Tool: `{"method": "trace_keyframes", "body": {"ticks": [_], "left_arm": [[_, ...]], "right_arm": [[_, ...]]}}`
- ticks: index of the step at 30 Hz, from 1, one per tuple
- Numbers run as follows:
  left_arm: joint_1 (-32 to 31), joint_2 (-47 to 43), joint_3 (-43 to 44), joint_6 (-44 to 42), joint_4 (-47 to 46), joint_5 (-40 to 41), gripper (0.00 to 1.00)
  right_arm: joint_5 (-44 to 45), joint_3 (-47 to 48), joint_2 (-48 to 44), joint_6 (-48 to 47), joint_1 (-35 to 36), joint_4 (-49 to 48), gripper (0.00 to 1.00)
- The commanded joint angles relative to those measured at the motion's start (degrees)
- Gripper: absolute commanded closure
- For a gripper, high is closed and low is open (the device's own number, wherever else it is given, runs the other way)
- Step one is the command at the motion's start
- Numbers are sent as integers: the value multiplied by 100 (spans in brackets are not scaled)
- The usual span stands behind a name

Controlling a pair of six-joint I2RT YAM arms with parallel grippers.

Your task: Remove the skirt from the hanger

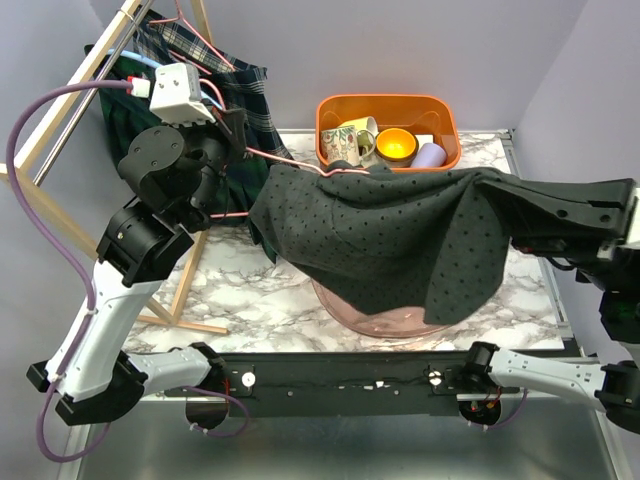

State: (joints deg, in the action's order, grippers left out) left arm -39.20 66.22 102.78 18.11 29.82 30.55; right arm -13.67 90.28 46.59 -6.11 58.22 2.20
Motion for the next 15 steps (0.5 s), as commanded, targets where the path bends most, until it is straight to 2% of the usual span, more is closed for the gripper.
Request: {"method": "trace_keyframes", "body": {"ticks": [1, 2, 5, 9, 15], "left_arm": [[176, -196, -258, -958, 366, 900, 100], [167, -232, -276, -1011, 358, 1022, 100], [167, -276, -364, -1099, 349, 1111, 100], [167, -311, -373, -1134, 357, 1111, 100], [167, -311, -276, -1222, 331, 1313, 100]], "right_arm": [[1224, -149, -308, -988, 58, -1036, 99], [1879, -238, -343, -1102, 50, -1237, 99], [3032, -765, -598, -1672, 50, -2017, 99], [3853, -1083, -783, -2560, 58, -2443, 99], [4627, -1433, -1116, -3001, 58, -2777, 99]]}}
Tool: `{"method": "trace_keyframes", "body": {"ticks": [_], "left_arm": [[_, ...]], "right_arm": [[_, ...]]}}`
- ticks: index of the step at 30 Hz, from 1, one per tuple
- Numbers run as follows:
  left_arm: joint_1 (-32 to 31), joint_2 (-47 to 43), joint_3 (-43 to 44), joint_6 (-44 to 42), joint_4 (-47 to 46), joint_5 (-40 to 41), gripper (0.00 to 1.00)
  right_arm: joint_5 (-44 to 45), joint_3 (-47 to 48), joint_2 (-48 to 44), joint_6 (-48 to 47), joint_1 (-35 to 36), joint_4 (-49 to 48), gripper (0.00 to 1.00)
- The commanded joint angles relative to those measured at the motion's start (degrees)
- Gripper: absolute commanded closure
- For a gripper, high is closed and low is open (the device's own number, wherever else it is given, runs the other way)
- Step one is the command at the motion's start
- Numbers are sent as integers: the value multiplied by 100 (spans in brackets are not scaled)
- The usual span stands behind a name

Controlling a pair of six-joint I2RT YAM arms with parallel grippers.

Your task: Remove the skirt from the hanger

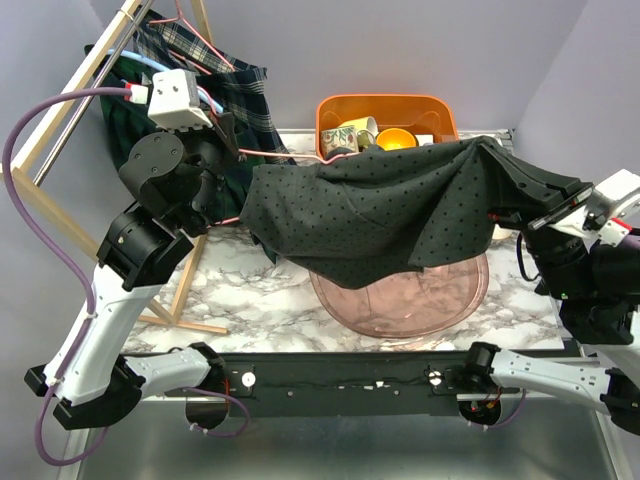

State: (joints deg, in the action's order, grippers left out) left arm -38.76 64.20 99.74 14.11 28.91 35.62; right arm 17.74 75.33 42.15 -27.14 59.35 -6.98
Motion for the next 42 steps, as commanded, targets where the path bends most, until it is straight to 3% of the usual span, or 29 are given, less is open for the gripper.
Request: {"method": "trace_keyframes", "body": {"ticks": [1, 3, 4, 5, 8, 14, 20, 23, 26, 27, 30, 33, 38, 39, 42], "left_arm": [[123, -110, 80, -813, 405, 833, 100], [123, -66, 168, -734, 432, 728, 100], [123, -66, 255, -673, 423, 606, 100], [123, -31, 300, -525, 414, 326, 100], [123, 83, 519, -199, 405, -184, 100], [123, 241, 880, 276, 318, -863, 100], [123, 408, 898, 417, 265, -854, 100], [123, 513, 898, 452, 300, -697, 100], [123, 619, 758, 313, 370, -285, 100], [132, 620, 679, 277, 361, -196, 100], [123, 576, 275, 128, 221, 129, 100], [123, 567, -42, 22, 80, 314, 100], [132, 576, -148, 4, 115, 297, 100], [132, 541, -157, 13, 141, 262, 100], [132, 348, -253, -92, 72, 34, 100]], "right_arm": [[1487, 104, -734, -855, -64, -1772, 99], [762, 454, -674, -96, -64, -346, 99], [192, 1057, -551, 180, -55, 375, 99], [-1371, 1376, -411, 408, -64, 1548, 99], [-3680, 2080, 405, 1191, -55, 2470, 99], [-6059, 2293, 1629, 2589, -64, 1896, 99], [-7255, 3075, 2402, 3328, -64, 1894, 99], [-7862, 2953, 2360, 3846, -55, 1107, 99], [-7987, 2628, 2140, 4741, -64, -53, 99], [-7761, 2514, 1887, 5214, -55, -1015, 99], [-6928, 2346, 1456, 5692, -55, -2241, 99], [-6041, 2407, 1165, 5606, -64, -2771, 99], [-4869, 2706, 751, 4289, -55, -1668, 99], [-4485, 2889, 733, 3591, -64, -918, 99], [-3546, 2848, 716, 2394, -55, 73, 99]]}}
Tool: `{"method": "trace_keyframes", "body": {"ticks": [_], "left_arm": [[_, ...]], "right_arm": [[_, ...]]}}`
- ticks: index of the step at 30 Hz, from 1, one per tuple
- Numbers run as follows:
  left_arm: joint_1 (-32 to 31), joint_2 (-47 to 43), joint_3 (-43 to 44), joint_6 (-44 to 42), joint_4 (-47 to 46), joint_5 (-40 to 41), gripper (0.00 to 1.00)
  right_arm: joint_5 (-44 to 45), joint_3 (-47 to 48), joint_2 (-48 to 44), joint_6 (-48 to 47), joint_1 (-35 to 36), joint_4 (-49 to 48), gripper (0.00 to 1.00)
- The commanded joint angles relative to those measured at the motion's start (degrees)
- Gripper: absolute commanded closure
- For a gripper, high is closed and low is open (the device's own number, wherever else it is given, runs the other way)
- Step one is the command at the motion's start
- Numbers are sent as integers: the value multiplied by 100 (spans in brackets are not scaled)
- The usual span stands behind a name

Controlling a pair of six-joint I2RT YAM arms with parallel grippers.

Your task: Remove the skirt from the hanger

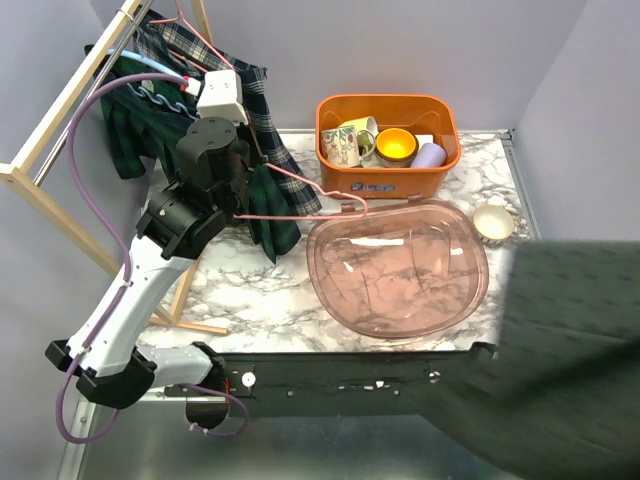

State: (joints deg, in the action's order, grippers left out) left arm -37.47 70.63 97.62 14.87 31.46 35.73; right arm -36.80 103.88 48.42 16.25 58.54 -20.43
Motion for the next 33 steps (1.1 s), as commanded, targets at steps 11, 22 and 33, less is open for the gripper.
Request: {"method": "trace_keyframes", "body": {"ticks": [11, 22, 33], "left_arm": [[3, -1138, -305, -749, -53, -1647, 100], [3, -1684, -376, -898, 141, -2543, 100], [3, -1790, -508, -960, 106, -2729, 100]], "right_arm": [[4224, -894, 580, -4226, 17, 1665, 99], [4910, -2256, 616, -4833, 25, 1058, 99], [5209, -2337, 642, -4903, 17, 1259, 99]]}}
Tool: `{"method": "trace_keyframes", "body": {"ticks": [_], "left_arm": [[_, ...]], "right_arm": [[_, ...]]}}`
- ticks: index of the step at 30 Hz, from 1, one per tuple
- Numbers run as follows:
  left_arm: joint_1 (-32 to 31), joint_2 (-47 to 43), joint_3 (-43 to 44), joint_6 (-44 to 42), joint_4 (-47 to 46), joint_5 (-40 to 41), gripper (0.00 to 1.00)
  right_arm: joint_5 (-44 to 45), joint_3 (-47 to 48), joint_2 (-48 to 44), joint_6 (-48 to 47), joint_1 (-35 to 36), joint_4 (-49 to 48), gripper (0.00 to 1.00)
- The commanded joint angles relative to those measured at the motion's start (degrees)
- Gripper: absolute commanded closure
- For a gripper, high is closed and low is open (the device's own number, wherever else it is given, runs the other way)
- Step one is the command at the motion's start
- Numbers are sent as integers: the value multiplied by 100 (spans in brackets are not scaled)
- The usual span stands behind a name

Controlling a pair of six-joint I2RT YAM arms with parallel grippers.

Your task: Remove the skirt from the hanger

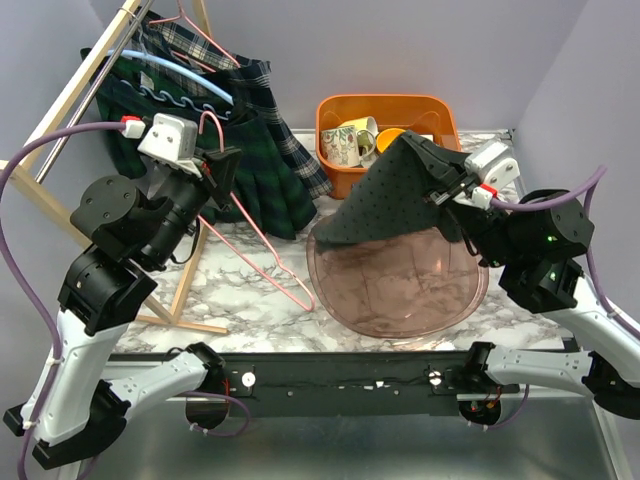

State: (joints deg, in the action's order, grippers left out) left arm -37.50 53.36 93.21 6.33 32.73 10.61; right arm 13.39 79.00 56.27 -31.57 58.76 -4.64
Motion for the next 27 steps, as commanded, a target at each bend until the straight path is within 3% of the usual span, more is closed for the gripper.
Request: {"method": "trace_keyframes", "body": {"ticks": [1, 6, 13, 21, 24, 27], "left_arm": [[5, -72, -57, -105, -30, -217, 100], [5, -72, 22, -105, 23, -235, 100], [5, -151, -22, -167, 49, -235, 100], [5, -203, -145, -123, -12, -366, 100], [5, -282, -294, -97, -161, -393, 100], [5, -265, -365, -97, -188, -384, 100]], "right_arm": [[199, 185, -143, -130, -5, -283, 99], [287, 292, -204, -51, -5, 243, 99], [761, -1157, -758, 213, -14, -247, 99], [1174, -2010, -679, 503, -40, -528, 99], [1551, -2195, -591, 1089, -111, -224, 99], [2130, -2520, -713, 2739, -111, 497, 99]]}}
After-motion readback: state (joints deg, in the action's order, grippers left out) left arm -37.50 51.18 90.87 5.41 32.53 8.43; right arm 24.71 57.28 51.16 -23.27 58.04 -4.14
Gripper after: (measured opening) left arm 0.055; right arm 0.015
